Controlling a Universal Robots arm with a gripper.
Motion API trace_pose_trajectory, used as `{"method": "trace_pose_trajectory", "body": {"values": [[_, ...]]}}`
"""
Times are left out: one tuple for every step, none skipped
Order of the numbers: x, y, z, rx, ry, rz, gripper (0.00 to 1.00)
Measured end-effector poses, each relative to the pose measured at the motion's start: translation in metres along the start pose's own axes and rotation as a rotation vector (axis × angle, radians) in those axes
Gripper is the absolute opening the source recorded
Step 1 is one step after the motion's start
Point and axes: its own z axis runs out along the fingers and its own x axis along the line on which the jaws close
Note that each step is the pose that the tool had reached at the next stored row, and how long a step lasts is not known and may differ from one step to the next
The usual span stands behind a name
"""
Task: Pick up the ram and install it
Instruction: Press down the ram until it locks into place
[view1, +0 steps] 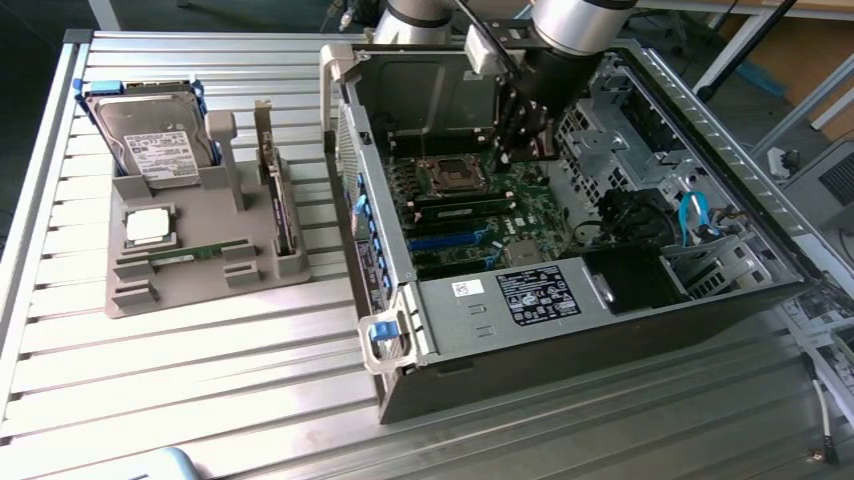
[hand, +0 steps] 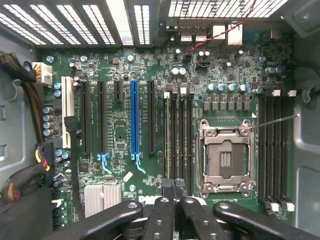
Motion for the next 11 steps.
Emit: {"method": "trace_pose_trajectory", "body": {"values": [[-0.0001,0.0000,-0.0018,0.0000,0.0001,0.000,0.11],[-0.0001,0.0001,-0.0035,0.0000,0.0009,0.000,0.11],[-0.0002,0.0000,-0.0050,0.0001,0.0023,0.000,0.11],[-0.0003,0.0001,-0.0068,0.0000,0.0043,0.000,0.11],[-0.0004,0.0002,-0.0086,0.0000,0.0065,0.000,0.11],[-0.0004,0.0002,-0.0086,0.0001,0.0064,0.000,0.11],[-0.0004,0.0002,-0.0086,0.0001,0.0065,0.000,0.11],[-0.0004,0.0002,-0.0086,0.0001,0.0065,0.000,0.11],[-0.0004,0.0002,-0.0086,0.0001,0.0065,0.000,0.11],[-0.0004,0.0002,-0.0086,0.0001,0.0065,0.000,0.11],[-0.0004,0.0002,-0.0086,0.0001,0.0066,0.000,0.11]]}}
